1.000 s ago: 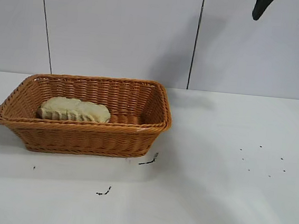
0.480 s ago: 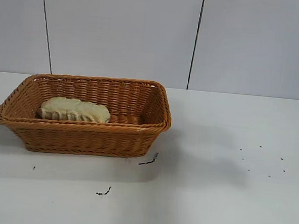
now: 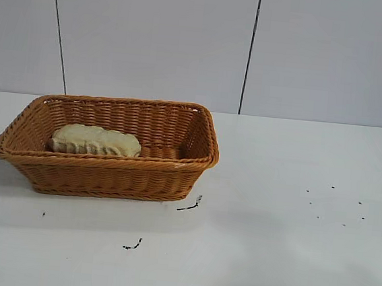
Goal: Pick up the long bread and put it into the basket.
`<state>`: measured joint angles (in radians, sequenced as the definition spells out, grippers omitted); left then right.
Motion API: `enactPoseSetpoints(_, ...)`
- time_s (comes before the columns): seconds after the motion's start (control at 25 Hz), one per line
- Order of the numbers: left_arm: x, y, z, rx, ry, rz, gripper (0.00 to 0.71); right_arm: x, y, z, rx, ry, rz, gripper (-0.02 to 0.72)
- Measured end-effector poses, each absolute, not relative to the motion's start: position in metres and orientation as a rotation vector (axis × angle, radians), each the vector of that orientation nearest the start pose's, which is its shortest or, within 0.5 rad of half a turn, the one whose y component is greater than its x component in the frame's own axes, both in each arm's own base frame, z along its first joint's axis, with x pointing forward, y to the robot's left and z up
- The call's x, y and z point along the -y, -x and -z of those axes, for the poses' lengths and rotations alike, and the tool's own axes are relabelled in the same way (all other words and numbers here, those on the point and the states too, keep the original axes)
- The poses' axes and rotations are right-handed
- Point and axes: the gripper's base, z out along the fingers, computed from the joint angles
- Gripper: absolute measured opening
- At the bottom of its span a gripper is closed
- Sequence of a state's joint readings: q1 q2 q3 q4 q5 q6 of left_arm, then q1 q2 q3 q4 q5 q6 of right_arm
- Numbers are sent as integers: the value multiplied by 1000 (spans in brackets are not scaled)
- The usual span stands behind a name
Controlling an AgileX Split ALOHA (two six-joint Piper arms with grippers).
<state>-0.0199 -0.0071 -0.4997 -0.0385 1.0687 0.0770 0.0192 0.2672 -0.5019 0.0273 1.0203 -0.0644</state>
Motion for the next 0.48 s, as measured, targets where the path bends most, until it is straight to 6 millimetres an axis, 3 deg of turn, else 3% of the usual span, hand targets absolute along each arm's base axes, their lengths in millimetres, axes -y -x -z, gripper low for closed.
enactPoseSetpoints(0.32,3,6,-277,-2042,-101,10,692,-2,2,-281,-2003,83,-4,689)
enactPoseSetpoints(0.48,3,6,-277,-2042,-101,10,692,-2,4,-281,-1992,83,-4,689)
